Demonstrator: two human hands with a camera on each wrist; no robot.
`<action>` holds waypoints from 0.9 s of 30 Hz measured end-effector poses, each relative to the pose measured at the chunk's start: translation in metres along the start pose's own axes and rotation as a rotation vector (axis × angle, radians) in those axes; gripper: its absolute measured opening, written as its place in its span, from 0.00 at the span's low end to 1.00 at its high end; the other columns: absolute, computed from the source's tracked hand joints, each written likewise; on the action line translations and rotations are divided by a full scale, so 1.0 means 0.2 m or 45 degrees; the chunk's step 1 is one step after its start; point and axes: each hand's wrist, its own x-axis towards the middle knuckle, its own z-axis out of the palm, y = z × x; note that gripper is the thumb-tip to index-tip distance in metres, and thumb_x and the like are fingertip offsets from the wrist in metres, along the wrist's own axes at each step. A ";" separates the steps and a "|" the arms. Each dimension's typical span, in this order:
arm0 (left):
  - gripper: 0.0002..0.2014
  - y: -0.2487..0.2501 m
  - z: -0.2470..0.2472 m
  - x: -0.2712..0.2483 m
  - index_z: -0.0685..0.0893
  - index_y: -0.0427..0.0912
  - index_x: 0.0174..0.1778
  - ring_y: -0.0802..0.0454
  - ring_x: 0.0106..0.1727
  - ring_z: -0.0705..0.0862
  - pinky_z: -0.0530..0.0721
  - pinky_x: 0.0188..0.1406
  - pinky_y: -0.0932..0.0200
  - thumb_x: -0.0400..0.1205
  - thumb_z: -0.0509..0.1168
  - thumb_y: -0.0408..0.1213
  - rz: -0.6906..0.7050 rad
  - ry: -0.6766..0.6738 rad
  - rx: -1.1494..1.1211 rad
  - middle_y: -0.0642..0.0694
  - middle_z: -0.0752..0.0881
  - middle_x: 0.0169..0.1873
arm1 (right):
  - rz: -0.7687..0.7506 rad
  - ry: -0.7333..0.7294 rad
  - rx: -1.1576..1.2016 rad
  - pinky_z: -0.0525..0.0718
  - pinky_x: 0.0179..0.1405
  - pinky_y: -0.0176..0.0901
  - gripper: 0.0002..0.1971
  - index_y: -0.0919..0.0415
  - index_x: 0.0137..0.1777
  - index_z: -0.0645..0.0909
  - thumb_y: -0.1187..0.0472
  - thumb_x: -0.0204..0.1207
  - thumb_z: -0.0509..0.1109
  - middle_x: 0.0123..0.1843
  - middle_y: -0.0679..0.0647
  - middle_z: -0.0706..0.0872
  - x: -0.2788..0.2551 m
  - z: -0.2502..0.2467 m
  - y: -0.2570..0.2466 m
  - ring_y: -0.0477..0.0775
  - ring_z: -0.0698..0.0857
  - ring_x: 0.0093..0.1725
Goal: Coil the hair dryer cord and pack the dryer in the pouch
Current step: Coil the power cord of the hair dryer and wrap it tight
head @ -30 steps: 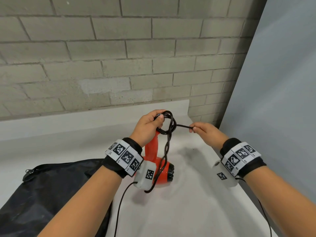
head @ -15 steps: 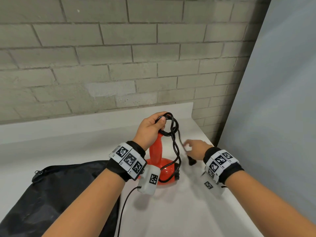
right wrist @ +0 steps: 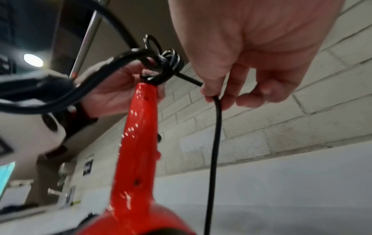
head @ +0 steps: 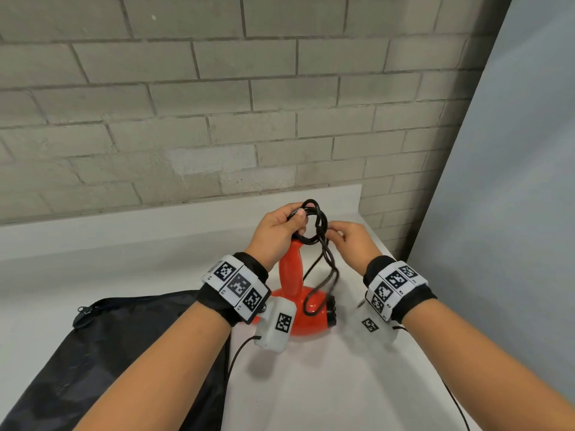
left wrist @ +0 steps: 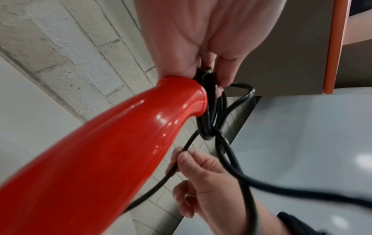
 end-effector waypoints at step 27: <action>0.13 -0.01 -0.01 0.02 0.80 0.33 0.59 0.62 0.25 0.78 0.82 0.33 0.69 0.83 0.55 0.29 -0.026 -0.011 -0.094 0.56 0.80 0.19 | -0.262 -0.224 0.436 0.77 0.59 0.22 0.18 0.48 0.55 0.77 0.72 0.74 0.68 0.49 0.37 0.82 -0.03 0.04 -0.07 0.23 0.82 0.50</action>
